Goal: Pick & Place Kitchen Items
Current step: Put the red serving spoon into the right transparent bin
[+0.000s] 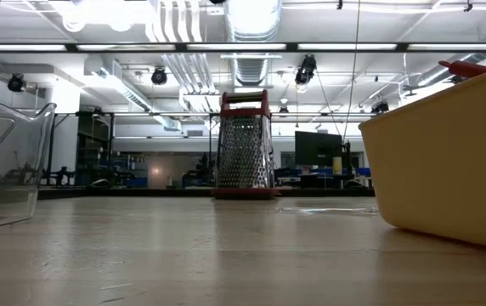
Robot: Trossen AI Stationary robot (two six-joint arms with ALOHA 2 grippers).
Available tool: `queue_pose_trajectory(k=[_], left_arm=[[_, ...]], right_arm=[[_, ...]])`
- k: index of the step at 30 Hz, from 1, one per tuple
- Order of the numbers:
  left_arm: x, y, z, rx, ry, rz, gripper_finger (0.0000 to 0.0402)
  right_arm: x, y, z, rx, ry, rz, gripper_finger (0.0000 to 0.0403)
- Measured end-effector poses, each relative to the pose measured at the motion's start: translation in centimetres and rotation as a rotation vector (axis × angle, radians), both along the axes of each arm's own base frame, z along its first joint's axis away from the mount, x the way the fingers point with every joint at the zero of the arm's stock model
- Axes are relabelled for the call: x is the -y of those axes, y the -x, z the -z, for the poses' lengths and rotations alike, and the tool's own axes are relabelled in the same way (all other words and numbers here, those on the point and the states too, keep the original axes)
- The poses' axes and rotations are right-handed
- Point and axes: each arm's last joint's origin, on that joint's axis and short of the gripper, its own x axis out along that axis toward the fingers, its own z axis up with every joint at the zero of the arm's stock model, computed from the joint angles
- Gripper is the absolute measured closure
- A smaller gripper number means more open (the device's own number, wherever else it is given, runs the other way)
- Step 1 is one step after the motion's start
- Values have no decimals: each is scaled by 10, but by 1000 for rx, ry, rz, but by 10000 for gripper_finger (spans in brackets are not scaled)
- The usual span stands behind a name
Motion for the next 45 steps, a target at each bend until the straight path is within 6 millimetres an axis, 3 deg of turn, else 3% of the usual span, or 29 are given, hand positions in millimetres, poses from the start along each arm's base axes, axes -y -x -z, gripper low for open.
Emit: queue_pose_trajectory(k=[8, 15, 19, 30, 35, 45], left_arm=[[-8, 36, -19, -64, -100, -89, 187], [-10, 54, -14, -61, -96, -91, 186], [-11, 57, -7, -64, -95, -91, 186], [-11, 57, -2, -75, -87, -90, 186], [-11, 57, -4, -57, -81, -90, 186], [-11, 57, 1, -77, -91, -89, 186]], right_arm=[[-11, 26, -3, 40, -98, 37, 358], [-26, 51, 7, 39, -204, 79, 358], [-35, 67, 24, -52, -224, 70, 358], [-56, 129, 72, -217, -384, 283, 358], [-67, 156, 91, -204, -379, 317, 345], [-71, 166, 104, -194, -386, 361, 297]])
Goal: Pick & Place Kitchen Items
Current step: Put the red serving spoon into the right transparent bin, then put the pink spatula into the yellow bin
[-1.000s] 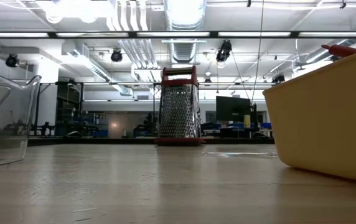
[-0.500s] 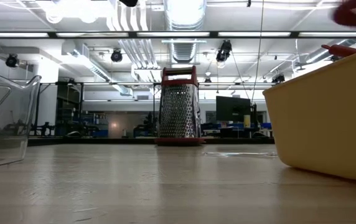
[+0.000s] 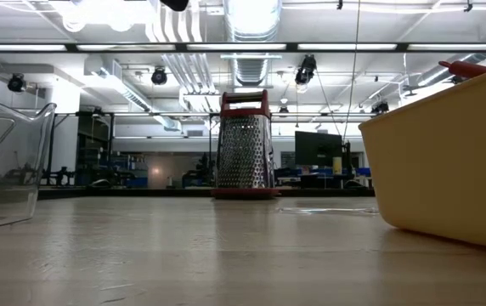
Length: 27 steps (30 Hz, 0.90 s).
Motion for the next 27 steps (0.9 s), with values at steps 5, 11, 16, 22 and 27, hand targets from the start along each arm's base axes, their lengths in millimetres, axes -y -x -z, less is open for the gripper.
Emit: queue_pose_trajectory(k=[5, 11, 16, 22, 27], left_arm=[[0, 0, 6, -16, -2, 0, 186], [0, -3, 16, -64, 0, -1, 186], [0, -13, 34, -192, -18, -55, 186], [1, -38, 63, -418, -88, -81, 186], [-2, -69, 91, -581, -180, -101, 186]], right_arm=[[-3, -1, -7, 0, -10, 1, 258], [-5, -6, -21, 95, -33, -46, 201], [-4, -11, -31, 162, -39, -88, 168], [0, -21, -49, 287, 13, -217, 154], [6, -30, -62, 375, 94, -316, 160]])
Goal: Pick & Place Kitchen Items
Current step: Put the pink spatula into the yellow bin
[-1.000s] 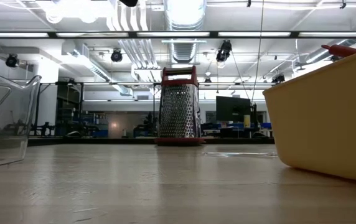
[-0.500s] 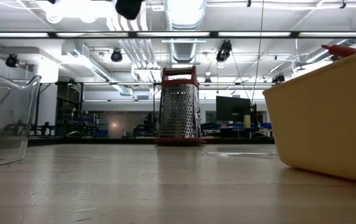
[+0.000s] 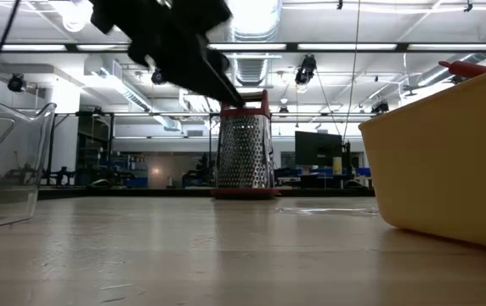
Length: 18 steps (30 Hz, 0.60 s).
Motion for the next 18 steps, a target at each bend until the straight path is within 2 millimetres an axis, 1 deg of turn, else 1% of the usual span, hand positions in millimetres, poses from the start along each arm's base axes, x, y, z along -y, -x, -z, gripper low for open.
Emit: queue_pose_trajectory(k=[3, 5, 9, 11, 13, 15, 18], left_arm=[[-4, -18, 18, -52, -46, 4, 186], [-7, -29, 28, -57, -54, -2, 188], [-8, -50, 39, -28, -54, -17, 209], [-8, -59, 44, -27, -55, -20, 231], [-8, -67, 50, -39, -58, -23, 261], [-8, -72, 54, -42, -70, -15, 299], [-8, -76, 63, -49, -97, 11, 367]], right_arm=[[3, -6, -1, 27, 58, -28, 168], [4, -9, -2, 44, 96, -45, 173], [7, -17, -2, 68, 148, -58, 182], [9, -20, -1, 54, 171, -62, 185], [10, -22, -1, 44, 187, -65, 189], [11, -23, 0, 41, 192, -63, 194], [11, -24, 1, 42, 191, -58, 201]])
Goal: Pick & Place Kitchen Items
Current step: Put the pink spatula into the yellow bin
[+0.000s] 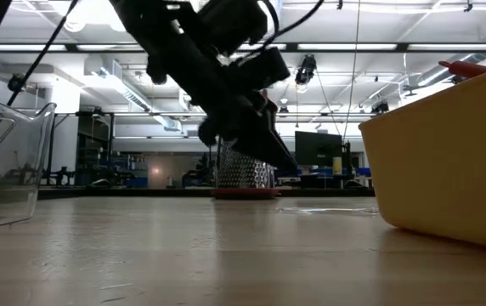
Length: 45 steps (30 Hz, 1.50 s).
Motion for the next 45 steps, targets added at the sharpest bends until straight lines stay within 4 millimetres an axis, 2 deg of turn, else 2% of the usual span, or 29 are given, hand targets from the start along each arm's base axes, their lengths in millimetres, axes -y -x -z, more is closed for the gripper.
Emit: queue_pose_trajectory(k=[2, 10, 18, 26, 33, 39, 45], left_arm=[[-1, -3, 5, 10, 3, 1, 391], [-6, -10, 27, -5, 43, 27, 397], [-10, -11, 39, -50, 99, 51, 398], [-10, -11, 41, -50, 96, 39, 399], [-13, -16, 25, 63, 70, 32, 399], [-26, -16, 33, 35, 104, -11, 399], [-28, -15, 42, -18, 137, 9, 399]], right_arm=[[0, 0, 0, 0, -2, 0, 206], [-1, 0, 2, 5, -4, -5, 227], [-1, -1, 2, 4, -2, -10, 251], [-2, -1, 2, 6, -5, -11, 275], [-3, -1, 3, 3, -3, -22, 291], [-3, -1, 2, 4, 9, -32, 306], [-4, -2, 2, 13, 9, -37, 320]])
